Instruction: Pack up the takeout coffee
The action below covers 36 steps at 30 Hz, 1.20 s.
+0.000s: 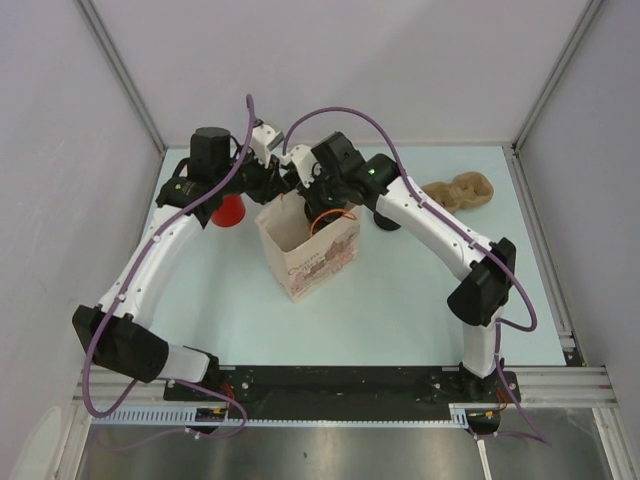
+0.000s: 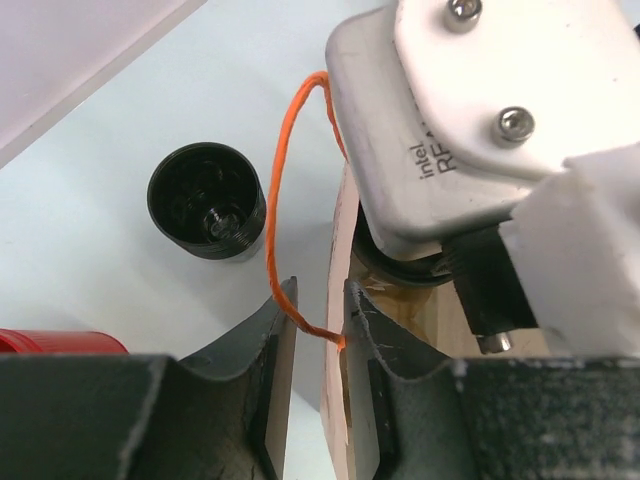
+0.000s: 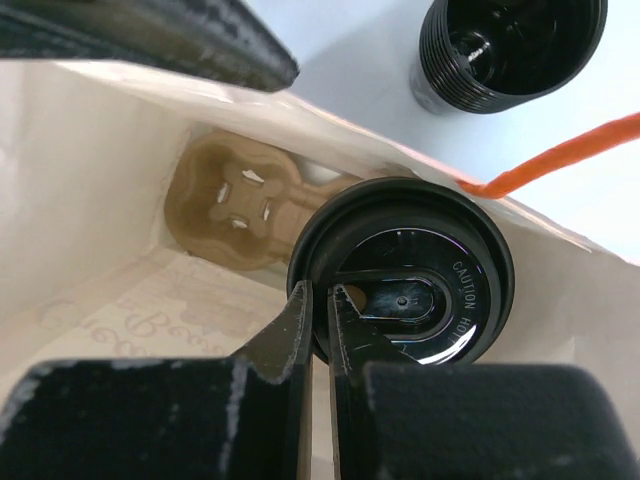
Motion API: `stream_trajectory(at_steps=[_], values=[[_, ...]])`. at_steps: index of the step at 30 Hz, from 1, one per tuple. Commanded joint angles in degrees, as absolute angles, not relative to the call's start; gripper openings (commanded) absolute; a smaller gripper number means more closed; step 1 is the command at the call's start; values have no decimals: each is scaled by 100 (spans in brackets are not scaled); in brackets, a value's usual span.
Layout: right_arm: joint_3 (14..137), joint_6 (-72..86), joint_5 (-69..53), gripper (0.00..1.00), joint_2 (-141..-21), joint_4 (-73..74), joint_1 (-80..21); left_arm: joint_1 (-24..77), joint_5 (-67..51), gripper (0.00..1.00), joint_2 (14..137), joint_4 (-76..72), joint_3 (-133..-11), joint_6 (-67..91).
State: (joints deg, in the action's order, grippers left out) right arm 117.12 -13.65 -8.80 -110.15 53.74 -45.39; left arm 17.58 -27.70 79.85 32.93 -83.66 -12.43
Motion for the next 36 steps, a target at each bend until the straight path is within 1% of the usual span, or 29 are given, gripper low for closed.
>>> stream_trajectory(at_steps=[1,8,13,15,16,19,24,29,36], values=[[11848,-1591,-686,0,-10863,5212,-4632,1793,-2900,31,7814,3041,-8253,-1151],[11575,-1433,-1203,0,-10942,5256,-4527,1802,-2927,31,7813,3032,-8262,-1134],[11628,-1301,-1397,0,-11127,5440,-4386,1802,-2927,29,7814,3032,-8262,-1116],[11689,-1283,-1441,0,-11179,5580,-4281,1802,-2901,27,7813,3015,-8244,-1099],[11759,-1275,-1459,0,-11223,5633,-4245,1802,-2900,22,7813,3006,-8244,-1099],[11891,-1309,-1441,0,-11320,5818,-4140,1802,-2848,16,7822,2971,-8227,-1063],[11883,-1327,-1433,0,-11355,5950,-4043,1802,-2594,10,7831,2909,-8209,-949],[11909,-1362,-1389,0,-11329,5950,-4025,1802,-2259,0,7866,2856,-8209,-809],[11953,-1424,-1038,0,-11399,6055,-4008,1802,-1907,0,7866,2839,-8165,-730]])
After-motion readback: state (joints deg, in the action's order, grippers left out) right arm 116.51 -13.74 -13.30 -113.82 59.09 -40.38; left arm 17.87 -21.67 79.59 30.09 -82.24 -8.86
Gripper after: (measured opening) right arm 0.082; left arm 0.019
